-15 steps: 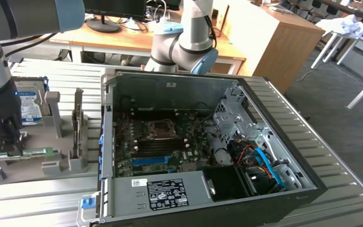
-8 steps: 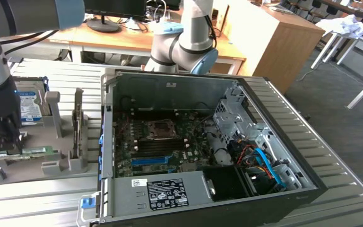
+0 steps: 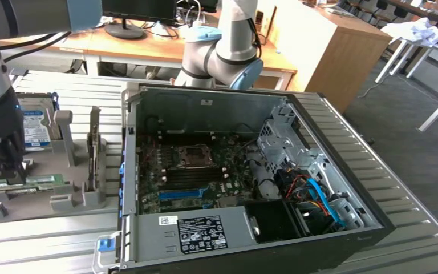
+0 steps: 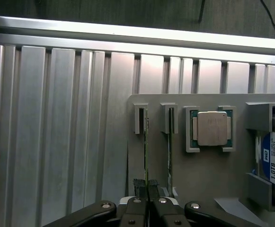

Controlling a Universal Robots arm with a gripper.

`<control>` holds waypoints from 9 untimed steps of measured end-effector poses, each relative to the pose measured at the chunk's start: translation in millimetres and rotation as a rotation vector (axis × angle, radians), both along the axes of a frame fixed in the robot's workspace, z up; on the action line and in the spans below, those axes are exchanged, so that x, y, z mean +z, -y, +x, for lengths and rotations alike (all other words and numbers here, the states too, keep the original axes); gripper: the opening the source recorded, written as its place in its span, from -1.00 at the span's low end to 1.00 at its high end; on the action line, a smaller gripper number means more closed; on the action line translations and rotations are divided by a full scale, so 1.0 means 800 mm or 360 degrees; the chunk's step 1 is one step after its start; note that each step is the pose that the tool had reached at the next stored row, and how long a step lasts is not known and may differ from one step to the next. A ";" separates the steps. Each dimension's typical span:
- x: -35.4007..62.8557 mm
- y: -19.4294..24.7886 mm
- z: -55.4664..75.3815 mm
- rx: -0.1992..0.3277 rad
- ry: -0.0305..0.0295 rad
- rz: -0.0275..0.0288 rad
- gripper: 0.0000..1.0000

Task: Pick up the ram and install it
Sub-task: 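Pick up the ram and move it above insertion slot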

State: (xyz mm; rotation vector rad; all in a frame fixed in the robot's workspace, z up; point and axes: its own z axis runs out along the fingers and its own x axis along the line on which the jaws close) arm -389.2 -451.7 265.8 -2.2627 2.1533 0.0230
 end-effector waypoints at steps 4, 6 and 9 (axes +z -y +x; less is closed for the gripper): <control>0.004 0.0000 0.000 0.0000 0.00000 0.00000 -0.76; 0.006 0.0000 0.000 0.0000 0.00000 0.00000 -0.76; 0.009 0.0000 0.000 0.0000 -0.00001 -0.00001 -0.76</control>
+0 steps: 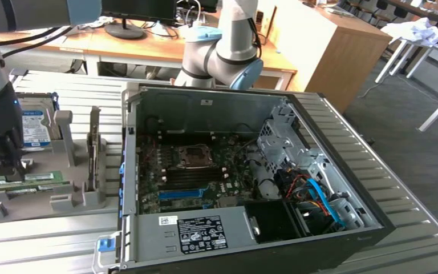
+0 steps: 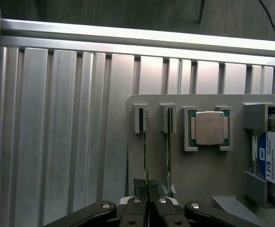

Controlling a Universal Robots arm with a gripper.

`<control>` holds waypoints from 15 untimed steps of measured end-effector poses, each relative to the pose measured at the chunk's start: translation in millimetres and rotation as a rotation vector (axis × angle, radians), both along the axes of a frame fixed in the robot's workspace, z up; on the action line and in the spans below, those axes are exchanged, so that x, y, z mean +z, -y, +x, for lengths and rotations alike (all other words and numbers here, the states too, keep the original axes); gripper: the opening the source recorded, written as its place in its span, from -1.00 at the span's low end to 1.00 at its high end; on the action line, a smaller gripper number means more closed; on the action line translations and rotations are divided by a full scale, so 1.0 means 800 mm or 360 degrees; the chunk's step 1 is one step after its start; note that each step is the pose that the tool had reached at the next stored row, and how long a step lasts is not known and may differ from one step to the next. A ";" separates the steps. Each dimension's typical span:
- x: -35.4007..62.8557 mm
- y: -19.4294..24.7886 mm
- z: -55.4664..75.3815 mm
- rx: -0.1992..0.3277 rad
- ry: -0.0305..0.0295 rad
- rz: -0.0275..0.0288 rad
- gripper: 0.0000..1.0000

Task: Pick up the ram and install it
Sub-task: 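Pick up the ram and move it above insertion slot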

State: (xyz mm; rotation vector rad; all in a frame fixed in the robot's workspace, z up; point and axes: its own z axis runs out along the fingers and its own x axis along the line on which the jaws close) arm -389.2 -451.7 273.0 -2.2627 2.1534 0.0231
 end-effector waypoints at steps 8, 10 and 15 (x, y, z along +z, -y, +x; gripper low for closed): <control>0.008 0.0000 0.000 0.0000 0.00001 0.00000 -0.76; 0.010 0.0000 0.000 0.0000 0.00001 0.00001 -0.76; 0.015 0.0000 0.000 0.0000 0.00001 0.00000 -0.76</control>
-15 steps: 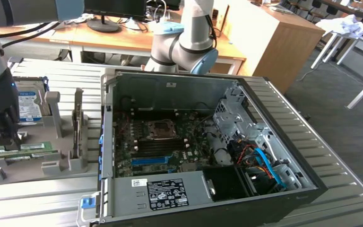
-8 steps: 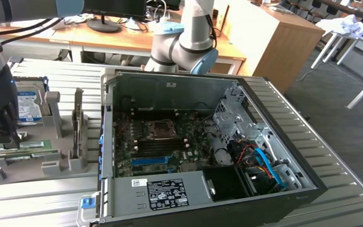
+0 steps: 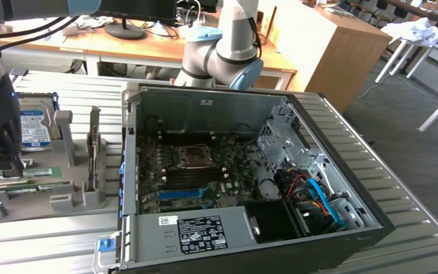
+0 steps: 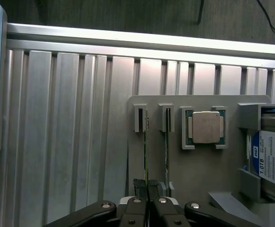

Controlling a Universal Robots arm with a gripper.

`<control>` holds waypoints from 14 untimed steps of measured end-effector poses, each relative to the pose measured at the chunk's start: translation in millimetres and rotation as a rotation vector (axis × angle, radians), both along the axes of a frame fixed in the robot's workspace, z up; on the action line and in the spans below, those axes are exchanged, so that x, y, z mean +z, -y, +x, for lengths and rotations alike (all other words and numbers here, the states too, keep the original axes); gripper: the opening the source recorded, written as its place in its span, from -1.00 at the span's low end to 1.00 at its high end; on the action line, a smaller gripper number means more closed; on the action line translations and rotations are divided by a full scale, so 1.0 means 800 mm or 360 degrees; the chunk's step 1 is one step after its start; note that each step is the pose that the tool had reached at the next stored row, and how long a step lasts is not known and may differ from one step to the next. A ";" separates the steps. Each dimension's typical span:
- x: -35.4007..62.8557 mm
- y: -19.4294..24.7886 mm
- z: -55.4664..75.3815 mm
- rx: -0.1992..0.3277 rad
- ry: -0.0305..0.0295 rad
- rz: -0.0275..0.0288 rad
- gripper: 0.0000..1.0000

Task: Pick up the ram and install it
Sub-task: 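Pick up the ram and move it above insertion slot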

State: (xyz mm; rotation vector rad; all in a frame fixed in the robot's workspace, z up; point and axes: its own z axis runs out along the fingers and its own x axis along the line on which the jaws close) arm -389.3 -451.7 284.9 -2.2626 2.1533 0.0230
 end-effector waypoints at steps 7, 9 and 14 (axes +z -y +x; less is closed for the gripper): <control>0.007 0.0000 0.000 0.0000 0.00000 0.00000 -0.76; 0.009 0.0000 0.000 0.0000 0.00000 0.00000 -0.76; 0.015 0.0000 0.000 0.0000 0.00000 0.00001 -0.76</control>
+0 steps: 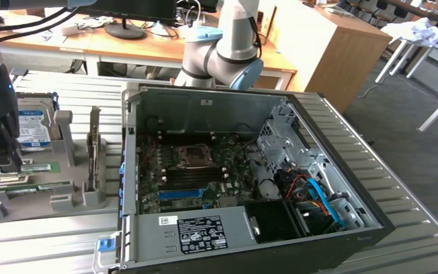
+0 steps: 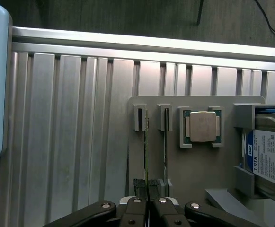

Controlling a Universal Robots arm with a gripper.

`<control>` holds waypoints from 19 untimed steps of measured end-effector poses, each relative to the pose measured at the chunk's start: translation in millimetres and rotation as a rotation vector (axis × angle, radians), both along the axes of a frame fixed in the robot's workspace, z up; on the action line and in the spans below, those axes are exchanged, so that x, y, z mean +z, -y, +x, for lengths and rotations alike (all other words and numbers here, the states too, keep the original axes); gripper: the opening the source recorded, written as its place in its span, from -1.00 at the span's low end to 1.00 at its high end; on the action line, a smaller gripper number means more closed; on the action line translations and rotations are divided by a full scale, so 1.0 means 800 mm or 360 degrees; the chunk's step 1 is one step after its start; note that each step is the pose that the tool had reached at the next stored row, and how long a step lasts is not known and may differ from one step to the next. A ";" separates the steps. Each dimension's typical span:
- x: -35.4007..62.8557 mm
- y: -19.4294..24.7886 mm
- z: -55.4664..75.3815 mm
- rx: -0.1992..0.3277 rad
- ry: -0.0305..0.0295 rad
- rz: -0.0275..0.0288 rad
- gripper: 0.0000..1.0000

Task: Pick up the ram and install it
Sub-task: 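Pick up the ram and move it above insertion slot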

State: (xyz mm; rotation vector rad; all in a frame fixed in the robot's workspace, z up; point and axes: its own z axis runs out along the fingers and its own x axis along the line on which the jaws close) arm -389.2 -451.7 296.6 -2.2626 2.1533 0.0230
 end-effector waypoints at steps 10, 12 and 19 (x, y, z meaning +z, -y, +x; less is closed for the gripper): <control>0.010 0.0000 0.000 0.0000 0.00000 0.00000 -0.76; 0.013 0.0000 0.000 0.0000 -0.00001 -0.00001 -0.76; 0.021 0.0000 0.000 0.0000 -0.00001 -0.00001 -0.76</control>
